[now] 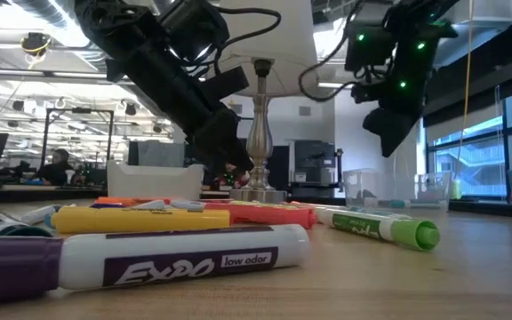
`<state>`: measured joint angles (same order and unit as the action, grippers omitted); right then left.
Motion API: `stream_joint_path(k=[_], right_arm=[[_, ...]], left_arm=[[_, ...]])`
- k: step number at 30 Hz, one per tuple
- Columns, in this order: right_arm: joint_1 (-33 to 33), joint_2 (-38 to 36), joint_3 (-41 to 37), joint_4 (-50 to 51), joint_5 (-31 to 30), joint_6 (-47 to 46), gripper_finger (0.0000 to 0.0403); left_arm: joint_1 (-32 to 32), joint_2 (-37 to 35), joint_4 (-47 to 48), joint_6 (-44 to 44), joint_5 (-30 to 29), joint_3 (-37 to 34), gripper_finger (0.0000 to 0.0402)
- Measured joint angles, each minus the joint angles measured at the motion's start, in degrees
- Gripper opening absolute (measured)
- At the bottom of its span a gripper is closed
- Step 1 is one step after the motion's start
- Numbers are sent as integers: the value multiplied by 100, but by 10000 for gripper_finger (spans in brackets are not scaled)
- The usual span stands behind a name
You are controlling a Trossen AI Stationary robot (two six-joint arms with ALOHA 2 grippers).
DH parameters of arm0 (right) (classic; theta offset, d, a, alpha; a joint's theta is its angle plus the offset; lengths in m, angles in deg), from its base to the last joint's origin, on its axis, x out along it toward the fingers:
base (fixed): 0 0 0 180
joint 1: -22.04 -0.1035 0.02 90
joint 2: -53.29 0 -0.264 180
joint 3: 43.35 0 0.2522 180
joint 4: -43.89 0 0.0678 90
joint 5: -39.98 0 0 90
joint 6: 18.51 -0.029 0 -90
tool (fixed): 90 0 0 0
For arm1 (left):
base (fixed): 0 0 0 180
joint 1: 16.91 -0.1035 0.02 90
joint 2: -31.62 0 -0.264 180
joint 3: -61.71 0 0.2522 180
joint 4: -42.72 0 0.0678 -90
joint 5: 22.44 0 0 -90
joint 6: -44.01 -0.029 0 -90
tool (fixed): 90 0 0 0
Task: Pick & Place Markers
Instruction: Put the orange highlighter into the white bin
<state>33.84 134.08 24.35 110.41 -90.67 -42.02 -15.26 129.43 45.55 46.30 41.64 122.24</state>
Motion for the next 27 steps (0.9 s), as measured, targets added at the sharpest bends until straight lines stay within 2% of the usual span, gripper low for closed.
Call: stream_joint_path(k=[6,9,10,13,16,20,24,27], right_arm=[[-1328,0,-608,-1215,40,-810,228],[-1686,0,-1073,-2888,122,-927,213],[-1739,0,-1264,-3611,347,-920,208],[-1681,0,-1810,-5460,1606,-890,196],[-1562,0,-2170,-6666,2388,-1007,185],[-1529,0,-2276,-6898,2459,-857,172],[-1531,0,-2275,-6912,2048,-735,168],[-1544,0,-2274,-6914,1913,-727,167]], left_arm=[[0,-2,0,588,0,0,107],[-1,-1,-4,857,-87,0,110],[-2,-1,-20,896,-131,0,111],[-2,0,-188,898,-159,-2,113],[-2,-1,-317,728,-121,-2,113],[-4,0,-316,368,118,-2,107],[-165,-21,80,1369,376,-2,105],[-397,-33,611,1972,967,-2,106]])
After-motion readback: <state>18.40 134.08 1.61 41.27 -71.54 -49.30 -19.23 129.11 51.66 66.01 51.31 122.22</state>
